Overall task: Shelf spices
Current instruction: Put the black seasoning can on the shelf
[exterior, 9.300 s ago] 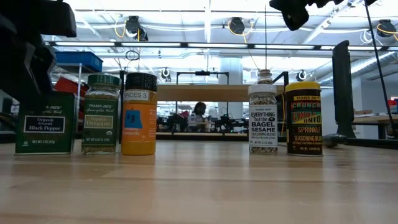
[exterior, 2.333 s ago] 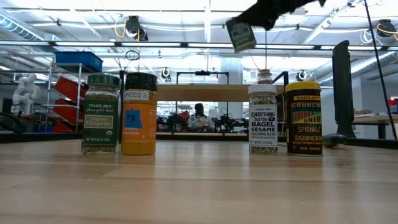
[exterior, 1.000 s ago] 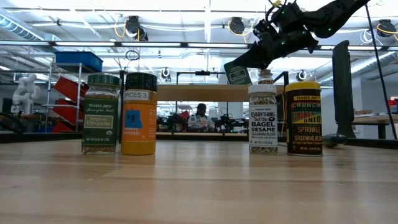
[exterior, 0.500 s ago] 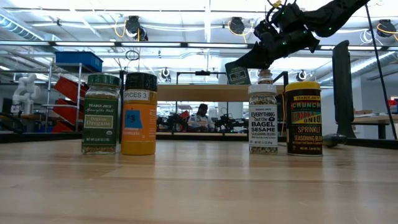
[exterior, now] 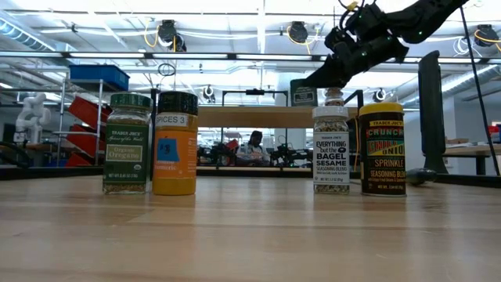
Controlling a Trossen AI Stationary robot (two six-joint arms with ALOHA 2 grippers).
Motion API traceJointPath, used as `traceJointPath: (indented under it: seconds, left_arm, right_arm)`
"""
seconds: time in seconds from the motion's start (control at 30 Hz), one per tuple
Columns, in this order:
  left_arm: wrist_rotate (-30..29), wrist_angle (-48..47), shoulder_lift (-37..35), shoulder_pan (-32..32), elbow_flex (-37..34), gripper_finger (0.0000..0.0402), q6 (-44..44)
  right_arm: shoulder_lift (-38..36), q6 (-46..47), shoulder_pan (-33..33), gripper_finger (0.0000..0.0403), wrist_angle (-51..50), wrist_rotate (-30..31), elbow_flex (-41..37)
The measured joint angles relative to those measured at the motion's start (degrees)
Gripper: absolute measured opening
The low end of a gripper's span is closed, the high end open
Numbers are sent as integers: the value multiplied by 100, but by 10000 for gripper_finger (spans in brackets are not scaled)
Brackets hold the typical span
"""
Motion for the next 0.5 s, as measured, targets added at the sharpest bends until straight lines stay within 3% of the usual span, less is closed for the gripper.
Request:
traceJointPath:
  seconds: [0.5]
  left_arm:
    - [0, 4, 0, 0, 0, 274, -5]
  right_arm:
    - [-169, -43, -37, 135, -366, -31, 0]
